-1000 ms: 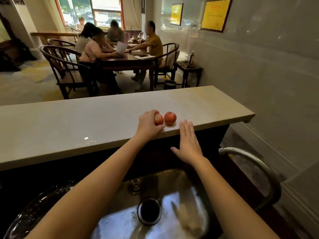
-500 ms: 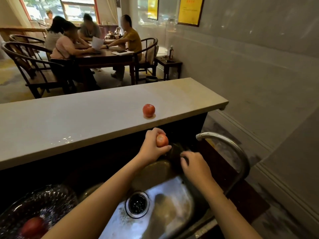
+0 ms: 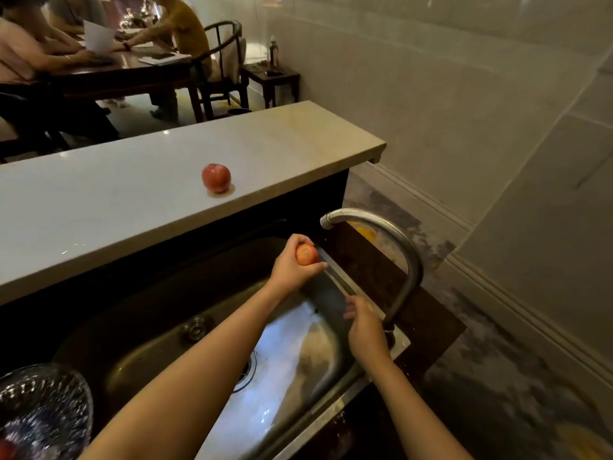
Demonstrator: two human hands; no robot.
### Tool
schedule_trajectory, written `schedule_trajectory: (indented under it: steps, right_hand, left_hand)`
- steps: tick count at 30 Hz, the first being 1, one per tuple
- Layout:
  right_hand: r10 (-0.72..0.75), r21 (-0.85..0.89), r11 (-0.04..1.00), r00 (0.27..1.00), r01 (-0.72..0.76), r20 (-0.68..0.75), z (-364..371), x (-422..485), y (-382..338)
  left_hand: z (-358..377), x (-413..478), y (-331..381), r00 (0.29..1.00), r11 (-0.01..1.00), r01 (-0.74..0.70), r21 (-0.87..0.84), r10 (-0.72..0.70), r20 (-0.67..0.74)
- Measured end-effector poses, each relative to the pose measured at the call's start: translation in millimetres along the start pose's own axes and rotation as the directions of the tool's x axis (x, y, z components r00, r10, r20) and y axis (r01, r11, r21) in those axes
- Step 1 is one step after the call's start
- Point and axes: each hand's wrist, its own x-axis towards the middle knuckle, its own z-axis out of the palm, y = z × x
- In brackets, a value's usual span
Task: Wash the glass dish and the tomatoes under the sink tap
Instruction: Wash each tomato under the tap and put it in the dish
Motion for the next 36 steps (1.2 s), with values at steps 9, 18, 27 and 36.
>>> schedule_trajectory:
  steps: [9,18,27,36]
  right_hand:
    - [-0.052,-0.023,0.998,0.996,0.05,-0.068,3,6,-1]
    - [-0.028,-0.015,0.999,0.999,0.028,-0.043,3,11,0]
    - [0.018,0.117,0.993,0.999,-0.014,-0.029,1,11,-4]
    - [-0.238,0.327,0.921,0.97,0.211,0.045,-7,37,-68]
  left_hand:
    - [17,5,-3,0.999,0.998,-0.013,-0.068,0.016,0.036]
    - [22,6,-3,0.995,0.989,0.009,-0.146,0.007,0.103]
    - [26,4,-8,0.99,0.992,0.035,-0.125,-0.017,0.137]
    - [32,0,8,0.933,0.859,0.358,-0.365,-0.343,0.108]
